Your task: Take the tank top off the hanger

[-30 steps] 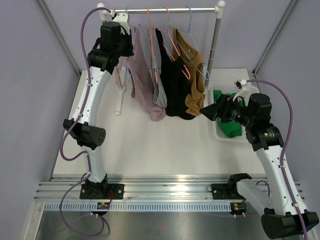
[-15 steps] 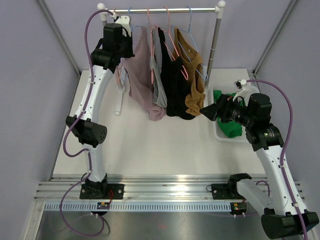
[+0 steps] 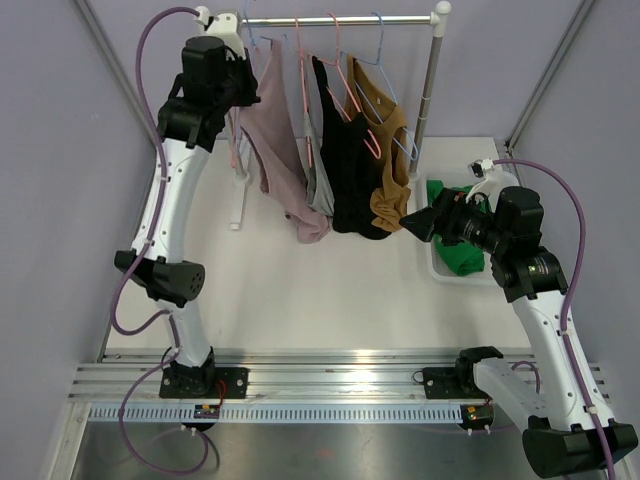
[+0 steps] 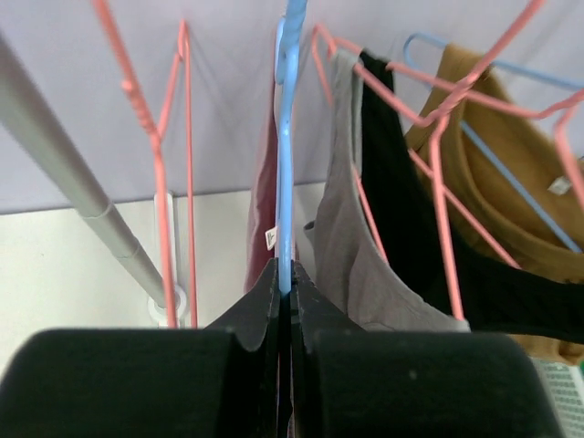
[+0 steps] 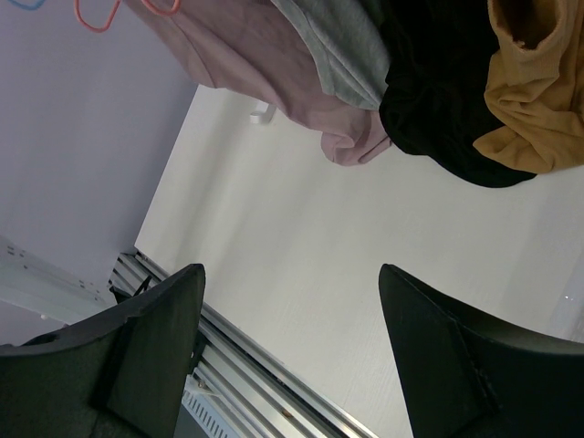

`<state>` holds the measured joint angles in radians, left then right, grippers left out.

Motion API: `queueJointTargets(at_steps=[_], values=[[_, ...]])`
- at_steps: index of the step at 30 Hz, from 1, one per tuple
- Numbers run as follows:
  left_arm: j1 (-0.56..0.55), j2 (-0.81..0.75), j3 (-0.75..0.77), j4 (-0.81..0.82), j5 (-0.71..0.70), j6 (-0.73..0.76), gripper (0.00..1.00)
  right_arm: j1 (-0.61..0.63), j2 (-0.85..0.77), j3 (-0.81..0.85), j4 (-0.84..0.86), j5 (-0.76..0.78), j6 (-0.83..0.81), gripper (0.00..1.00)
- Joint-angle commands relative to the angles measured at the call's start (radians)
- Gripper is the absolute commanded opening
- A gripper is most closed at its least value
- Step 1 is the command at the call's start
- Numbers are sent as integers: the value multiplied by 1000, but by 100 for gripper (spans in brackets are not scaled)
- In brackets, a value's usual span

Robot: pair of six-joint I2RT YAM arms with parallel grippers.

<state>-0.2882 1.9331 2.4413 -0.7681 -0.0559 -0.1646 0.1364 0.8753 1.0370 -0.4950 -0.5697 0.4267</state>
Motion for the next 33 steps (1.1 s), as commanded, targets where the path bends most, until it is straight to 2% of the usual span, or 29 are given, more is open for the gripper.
queueJointTargets(at_steps=[1,8,13,15,16,18,19,20,22,24,28,33], values=[[-3,-143,6,109,8,-45,0,0,-12,24,26,-24,1,84],[-5,-265,-91,-8,50,-114,0,0,-18,43,16,-22,-2,84],[-37,-563,-405,49,128,-165,0,0,-22,51,19,-51,-6,86],[-60,-644,-474,43,153,-173,0,2,-30,35,48,-81,10,90],[-65,-733,-508,27,159,-179,0,0,-33,28,62,-96,14,91],[-71,-833,-663,38,201,-191,0,0,-41,0,123,-160,44,100],[-71,-932,-718,71,224,-197,0,0,-42,-11,151,-174,66,99],[-71,-986,-836,88,275,-203,0,-1,-38,-31,203,-220,92,100],[-72,-1099,-918,90,309,-222,0,2,-21,-43,257,-245,151,100],[-72,-1160,-1040,96,379,-253,0,18,-18,-80,305,-251,201,99],[-72,-1298,-1241,160,464,-343,0,142,-13,-150,416,-148,228,100],[-72,-1399,-1480,262,617,-481,0,398,7,-230,602,137,245,95]])
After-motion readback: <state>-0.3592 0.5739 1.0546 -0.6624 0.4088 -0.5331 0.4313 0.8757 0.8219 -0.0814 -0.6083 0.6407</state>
